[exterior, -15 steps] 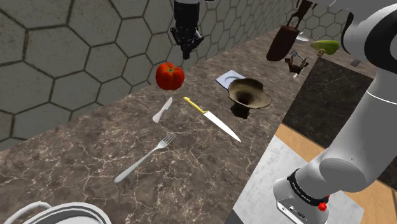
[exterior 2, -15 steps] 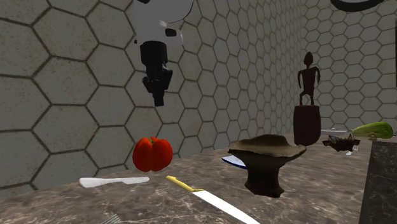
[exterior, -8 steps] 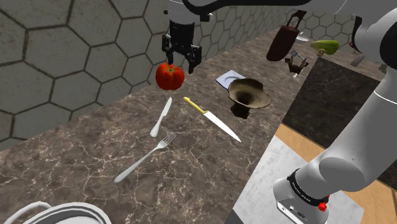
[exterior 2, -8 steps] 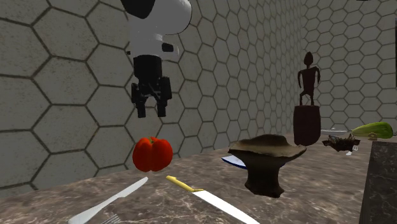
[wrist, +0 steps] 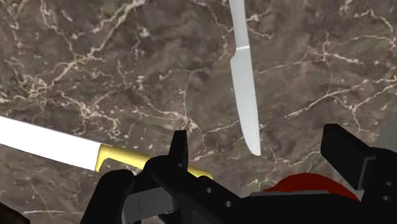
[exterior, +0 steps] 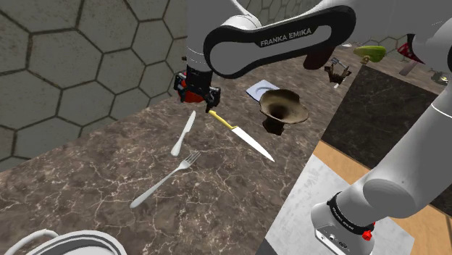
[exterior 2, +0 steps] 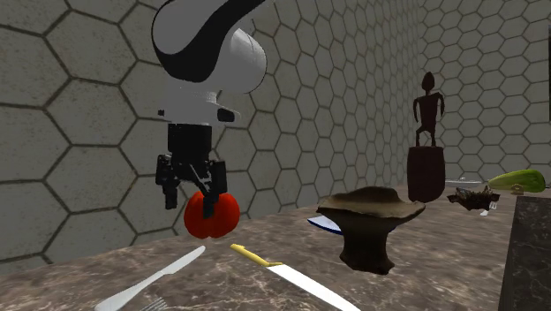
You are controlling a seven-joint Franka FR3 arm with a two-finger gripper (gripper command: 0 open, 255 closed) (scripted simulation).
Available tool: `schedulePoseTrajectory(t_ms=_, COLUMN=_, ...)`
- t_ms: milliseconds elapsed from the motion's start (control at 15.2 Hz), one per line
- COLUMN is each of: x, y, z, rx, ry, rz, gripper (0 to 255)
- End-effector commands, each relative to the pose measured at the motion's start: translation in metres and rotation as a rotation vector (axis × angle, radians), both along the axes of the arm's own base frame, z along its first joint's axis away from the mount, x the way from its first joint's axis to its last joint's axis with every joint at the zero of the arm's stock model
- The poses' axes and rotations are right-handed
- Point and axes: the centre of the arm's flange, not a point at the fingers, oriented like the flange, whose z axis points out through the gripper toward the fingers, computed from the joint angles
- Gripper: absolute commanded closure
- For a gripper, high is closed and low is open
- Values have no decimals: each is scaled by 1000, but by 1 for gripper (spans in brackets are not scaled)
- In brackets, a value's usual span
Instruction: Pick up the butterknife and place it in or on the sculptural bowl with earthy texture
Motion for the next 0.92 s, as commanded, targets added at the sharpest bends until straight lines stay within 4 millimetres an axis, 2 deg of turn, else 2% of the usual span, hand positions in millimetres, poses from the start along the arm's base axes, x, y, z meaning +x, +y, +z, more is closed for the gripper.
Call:
schedulePoseTrajectory(t_ms=0, x=-9, y=13, z=-24, rx=17, ry=-28, rz=59, gripper=0)
schedulePoseTrajectory(t_ms=132, x=-16, y=22, z=-46, rx=29, ry=-51, rz=112, gripper=0)
schedulePoseTrajectory(t_ms=594, x=-11, y=23, z=-82, rx=29, ry=-51, rz=112, gripper=0)
schedulePoseTrajectory(t_ms=858, x=-10, y=23, z=-85, rx=29, ry=-51, rz=112, gripper=0)
